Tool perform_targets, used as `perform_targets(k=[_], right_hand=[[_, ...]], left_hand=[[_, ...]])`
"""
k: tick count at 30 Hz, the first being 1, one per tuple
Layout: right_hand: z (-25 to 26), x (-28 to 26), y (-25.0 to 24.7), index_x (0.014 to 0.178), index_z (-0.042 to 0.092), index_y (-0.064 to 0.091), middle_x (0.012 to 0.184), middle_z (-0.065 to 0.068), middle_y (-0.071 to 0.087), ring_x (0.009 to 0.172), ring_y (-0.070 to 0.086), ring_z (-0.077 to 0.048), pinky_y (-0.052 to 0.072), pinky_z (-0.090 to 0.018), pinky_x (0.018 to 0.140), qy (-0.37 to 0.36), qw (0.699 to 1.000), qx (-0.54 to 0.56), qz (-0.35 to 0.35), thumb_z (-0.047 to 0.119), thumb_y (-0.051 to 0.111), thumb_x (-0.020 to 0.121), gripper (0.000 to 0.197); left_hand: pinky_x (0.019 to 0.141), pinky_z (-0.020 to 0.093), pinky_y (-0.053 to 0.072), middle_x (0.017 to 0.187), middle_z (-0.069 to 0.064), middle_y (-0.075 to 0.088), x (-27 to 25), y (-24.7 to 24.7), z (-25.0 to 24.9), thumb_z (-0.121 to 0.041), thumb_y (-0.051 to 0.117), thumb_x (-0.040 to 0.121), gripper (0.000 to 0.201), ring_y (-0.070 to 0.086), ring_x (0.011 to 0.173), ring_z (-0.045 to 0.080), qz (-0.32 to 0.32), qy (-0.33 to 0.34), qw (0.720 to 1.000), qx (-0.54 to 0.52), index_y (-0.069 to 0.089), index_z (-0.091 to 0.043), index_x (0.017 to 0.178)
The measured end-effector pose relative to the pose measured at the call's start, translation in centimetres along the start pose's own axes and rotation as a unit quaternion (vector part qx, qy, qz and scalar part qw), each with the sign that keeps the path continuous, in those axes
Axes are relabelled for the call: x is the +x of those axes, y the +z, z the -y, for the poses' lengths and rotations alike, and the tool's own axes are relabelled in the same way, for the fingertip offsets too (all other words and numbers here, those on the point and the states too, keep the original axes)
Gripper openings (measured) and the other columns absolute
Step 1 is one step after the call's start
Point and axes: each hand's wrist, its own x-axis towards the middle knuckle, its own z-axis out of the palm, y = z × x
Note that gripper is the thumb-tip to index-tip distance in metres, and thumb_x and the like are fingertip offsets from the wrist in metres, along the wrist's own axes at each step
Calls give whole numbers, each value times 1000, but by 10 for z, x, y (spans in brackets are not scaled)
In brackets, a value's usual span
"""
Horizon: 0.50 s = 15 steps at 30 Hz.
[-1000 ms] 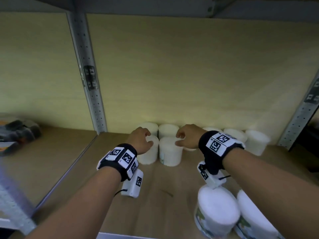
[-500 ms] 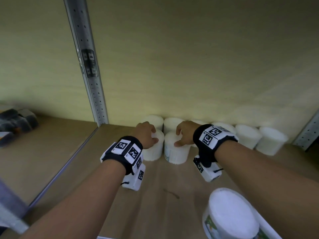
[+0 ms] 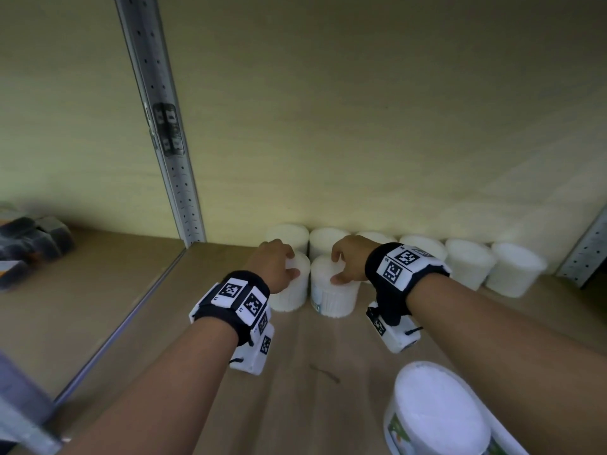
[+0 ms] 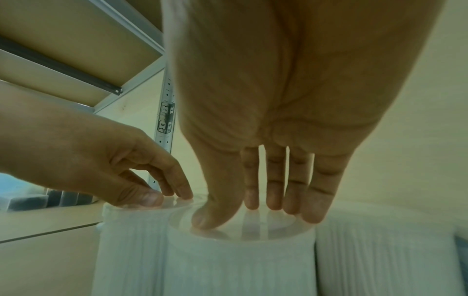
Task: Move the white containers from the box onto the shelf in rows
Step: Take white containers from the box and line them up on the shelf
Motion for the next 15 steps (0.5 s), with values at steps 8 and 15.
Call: perform_targets(k=[8, 15], right_hand=[[-5, -3, 0, 137, 14, 50, 140, -6, 47, 127, 48, -23, 42, -29, 101, -21, 1000, 15, 6, 15, 68, 86, 54], [-5, 0, -4, 134, 19, 53, 138, -5, 50, 124, 51, -23, 43, -24, 91, -16, 998, 54, -15, 15, 63, 87, 48]], left_hand=[[106, 32, 34, 138, 8, 46, 1, 3, -1, -31, 55, 94, 45, 41, 129, 26, 3, 0, 1000, 12, 47, -12, 135], [106, 32, 34, 137, 8, 47, 3, 4, -1, -30, 56, 94, 44, 41, 128, 25, -3, 0, 1000, 8, 48, -12, 133]])
